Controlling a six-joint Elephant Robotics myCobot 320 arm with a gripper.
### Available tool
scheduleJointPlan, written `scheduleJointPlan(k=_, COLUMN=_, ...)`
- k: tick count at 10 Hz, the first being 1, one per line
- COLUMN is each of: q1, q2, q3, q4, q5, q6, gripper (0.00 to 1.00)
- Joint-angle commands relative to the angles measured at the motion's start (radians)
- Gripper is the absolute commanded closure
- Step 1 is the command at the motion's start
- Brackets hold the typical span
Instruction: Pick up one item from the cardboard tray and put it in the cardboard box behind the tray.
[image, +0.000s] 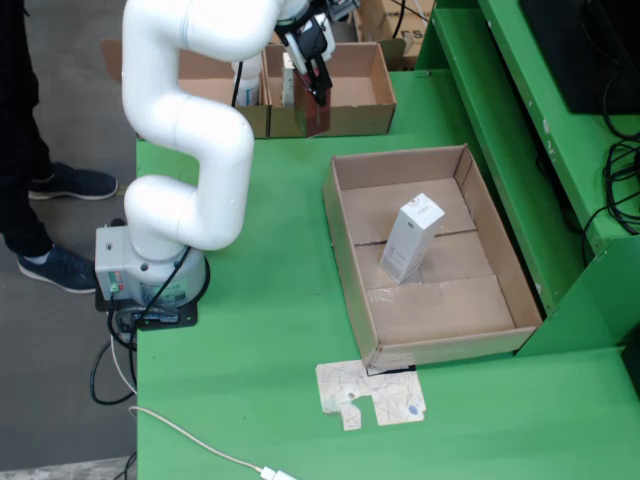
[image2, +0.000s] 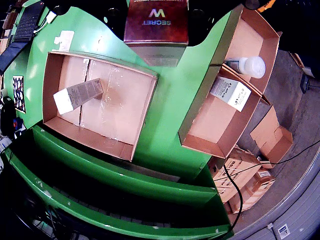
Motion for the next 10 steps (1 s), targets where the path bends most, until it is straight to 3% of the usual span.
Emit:
scheduleJointPlan(k=1, q1=0.052, q2=-0.026, q3=0.017, q4=0.060, q5=-0.014, q6=0.017, gripper=1.00)
scheduleJointPlan(k=3, q1=0.077, q2=-0.104, q3=0.017, q4=0.143, q5=-0.023, q6=0.029, gripper=1.00)
scheduleJointPlan(k=10, q1=0.077, q2=-0.104, q3=0.017, q4=0.143, q5=-0.023, q6=0.029, gripper=1.00)
